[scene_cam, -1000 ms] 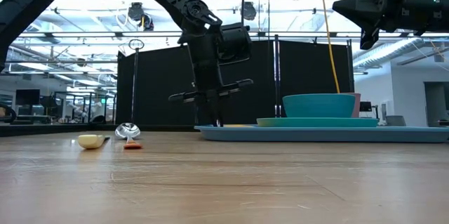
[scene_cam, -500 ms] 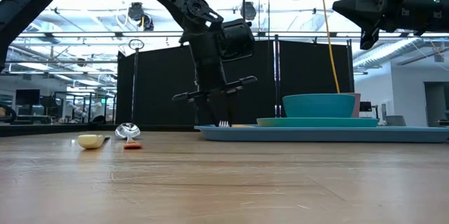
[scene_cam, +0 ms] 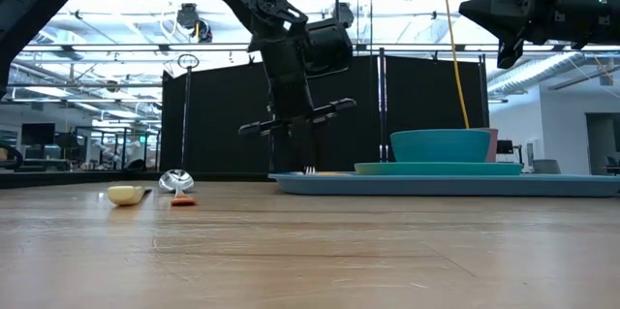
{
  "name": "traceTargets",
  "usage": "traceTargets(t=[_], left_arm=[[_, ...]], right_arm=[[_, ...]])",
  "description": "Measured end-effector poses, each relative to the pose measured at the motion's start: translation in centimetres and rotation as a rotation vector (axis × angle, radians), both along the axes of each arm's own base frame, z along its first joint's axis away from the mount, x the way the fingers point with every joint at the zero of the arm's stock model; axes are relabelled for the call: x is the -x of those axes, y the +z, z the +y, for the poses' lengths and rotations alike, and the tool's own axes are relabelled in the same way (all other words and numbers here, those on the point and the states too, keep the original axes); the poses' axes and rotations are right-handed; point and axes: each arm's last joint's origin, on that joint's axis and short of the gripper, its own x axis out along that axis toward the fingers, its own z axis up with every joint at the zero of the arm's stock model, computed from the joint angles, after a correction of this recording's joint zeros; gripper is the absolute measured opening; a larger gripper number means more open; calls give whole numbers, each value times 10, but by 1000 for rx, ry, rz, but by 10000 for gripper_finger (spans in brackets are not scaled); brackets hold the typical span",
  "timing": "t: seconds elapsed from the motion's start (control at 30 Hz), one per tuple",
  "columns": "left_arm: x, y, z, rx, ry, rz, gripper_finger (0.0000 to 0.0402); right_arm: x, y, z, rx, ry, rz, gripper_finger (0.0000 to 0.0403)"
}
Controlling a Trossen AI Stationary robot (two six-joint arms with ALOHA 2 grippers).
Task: Set up tray
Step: Put the silver spoon onto the blue tray
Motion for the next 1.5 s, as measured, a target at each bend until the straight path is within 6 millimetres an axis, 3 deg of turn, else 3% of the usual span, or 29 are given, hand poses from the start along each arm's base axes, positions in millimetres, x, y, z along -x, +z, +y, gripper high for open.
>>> traceTargets(t=[0.2,0.43,1.5], left_arm=[[0,3,-5,-17,39,-1,79],[-5,5,-6,-57,2,-41,7],[1,-5,6,36,-28,7,4]], right_arm=[[0,0,0,0,0,0,0],[0,0,0,0,0,0,0],[0,0,0,0,0,0,0]])
